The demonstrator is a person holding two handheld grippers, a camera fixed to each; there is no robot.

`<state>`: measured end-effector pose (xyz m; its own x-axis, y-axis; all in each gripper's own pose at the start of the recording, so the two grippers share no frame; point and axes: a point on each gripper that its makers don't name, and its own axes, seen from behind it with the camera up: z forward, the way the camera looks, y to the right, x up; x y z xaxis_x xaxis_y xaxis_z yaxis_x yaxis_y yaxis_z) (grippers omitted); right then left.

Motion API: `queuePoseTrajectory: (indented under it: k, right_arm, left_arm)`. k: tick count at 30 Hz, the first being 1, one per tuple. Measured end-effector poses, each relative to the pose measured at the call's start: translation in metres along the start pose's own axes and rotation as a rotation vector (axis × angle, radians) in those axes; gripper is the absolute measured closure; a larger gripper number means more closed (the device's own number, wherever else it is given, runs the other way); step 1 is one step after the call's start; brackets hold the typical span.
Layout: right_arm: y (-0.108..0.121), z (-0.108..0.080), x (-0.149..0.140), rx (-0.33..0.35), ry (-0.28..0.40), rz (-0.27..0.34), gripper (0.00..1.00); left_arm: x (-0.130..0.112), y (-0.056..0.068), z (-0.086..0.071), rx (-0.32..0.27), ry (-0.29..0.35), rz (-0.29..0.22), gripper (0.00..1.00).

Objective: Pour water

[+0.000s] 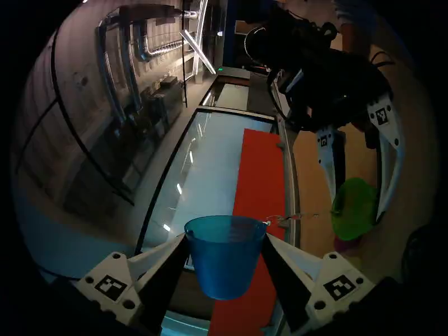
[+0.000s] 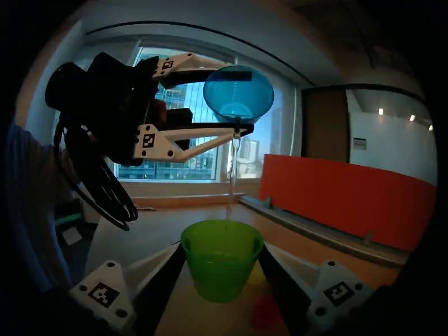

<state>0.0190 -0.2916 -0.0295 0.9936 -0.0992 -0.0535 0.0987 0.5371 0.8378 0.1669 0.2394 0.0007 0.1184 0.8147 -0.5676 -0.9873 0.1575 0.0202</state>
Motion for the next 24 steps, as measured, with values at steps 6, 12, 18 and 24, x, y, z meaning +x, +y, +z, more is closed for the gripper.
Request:
queuePoseTrajectory:
  k: [6, 12, 18, 24]
  right_arm:
    - [0.0, 0.001, 0.0, 0.0, 0.0, -0.003, 0.09]
    - [0.001, 0.0, 0.0, -0.003, 0.002, 0.0, 0.1]
    - [0.003, -0.001, 0.0, -0.006, 0.002, -0.001, 0.1]
    - [0.003, -0.001, 0.003, -0.006, 0.008, -0.001, 0.1]
  left_arm:
    - [0.001, -0.002, 0.001, 0.0, 0.004, 0.027, 0.14]
    - [0.001, -0.005, 0.001, 0.003, 0.005, 0.05, 0.15]
    - [0.005, -0.01, 0.0, 0.008, 0.011, 0.084, 0.14]
    - [0.008, -0.013, -0.001, 0.016, 0.017, 0.121, 0.14]
